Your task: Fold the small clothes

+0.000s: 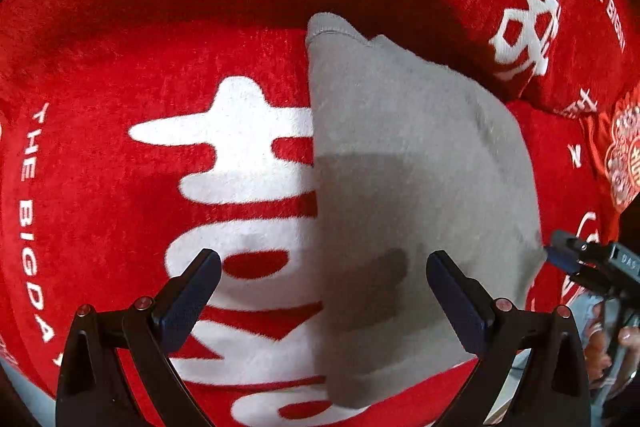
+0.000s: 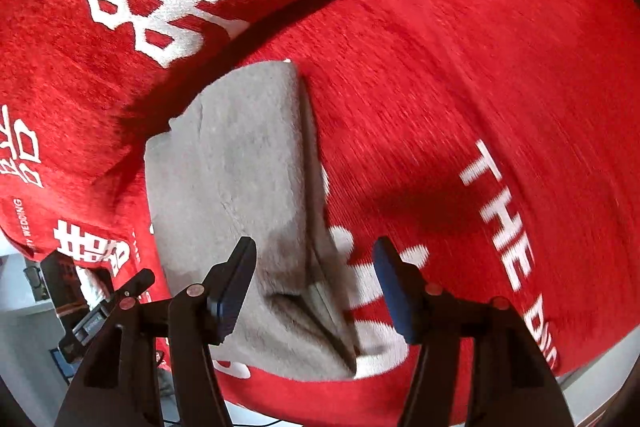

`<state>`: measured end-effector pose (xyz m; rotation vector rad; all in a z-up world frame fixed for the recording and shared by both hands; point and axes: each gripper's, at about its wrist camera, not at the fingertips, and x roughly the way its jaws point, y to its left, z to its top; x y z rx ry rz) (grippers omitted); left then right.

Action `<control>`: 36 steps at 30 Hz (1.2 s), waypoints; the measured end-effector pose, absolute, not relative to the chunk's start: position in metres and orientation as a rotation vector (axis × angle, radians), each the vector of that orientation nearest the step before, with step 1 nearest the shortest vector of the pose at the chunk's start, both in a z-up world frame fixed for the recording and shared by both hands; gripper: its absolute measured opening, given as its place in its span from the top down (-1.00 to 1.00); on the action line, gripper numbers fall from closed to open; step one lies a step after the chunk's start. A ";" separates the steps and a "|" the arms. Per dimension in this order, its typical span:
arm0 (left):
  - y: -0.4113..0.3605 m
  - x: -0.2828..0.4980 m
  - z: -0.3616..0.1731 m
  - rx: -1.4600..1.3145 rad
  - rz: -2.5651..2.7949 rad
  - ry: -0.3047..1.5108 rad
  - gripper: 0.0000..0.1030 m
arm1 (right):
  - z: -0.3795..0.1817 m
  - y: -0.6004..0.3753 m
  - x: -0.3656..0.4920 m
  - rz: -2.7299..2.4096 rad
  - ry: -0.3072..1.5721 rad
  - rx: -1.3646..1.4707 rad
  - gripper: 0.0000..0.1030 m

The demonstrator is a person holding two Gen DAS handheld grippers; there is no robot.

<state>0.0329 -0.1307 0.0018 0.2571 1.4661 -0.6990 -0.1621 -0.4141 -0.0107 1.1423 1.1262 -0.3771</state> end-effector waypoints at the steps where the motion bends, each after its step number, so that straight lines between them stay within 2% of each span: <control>1: -0.129 0.030 -0.003 0.245 -0.701 1.475 -1.00 | -0.012 -0.416 -0.159 -0.368 1.127 1.141 -0.26; 8: -0.146 0.040 -0.016 0.252 -0.740 1.489 -1.00 | -0.024 -0.427 -0.147 -0.279 1.113 1.146 -0.26; 18: -0.159 0.046 -0.050 0.111 -0.806 1.657 -1.00 | -0.062 -0.432 -0.123 -0.027 1.099 1.248 -0.26; 29: -0.194 0.028 -0.052 0.221 -0.884 1.610 -1.00 | -0.067 -0.413 -0.082 0.144 1.100 1.225 -0.34; 31: -0.194 0.027 -0.051 0.225 -0.893 1.604 -0.98 | -0.070 -0.415 -0.085 0.112 1.093 1.266 -0.05; 32: -0.192 0.027 -0.049 0.237 -0.885 1.594 -0.85 | -0.072 -0.415 -0.088 0.092 1.102 1.278 0.33; 34: -0.180 0.030 -0.040 0.224 -0.889 1.576 -0.60 | -0.072 -0.416 -0.093 0.101 1.077 1.317 0.36; 36: -0.175 0.030 -0.031 0.216 -0.898 1.552 -0.22 | -0.065 -0.412 -0.093 0.122 1.055 1.319 0.38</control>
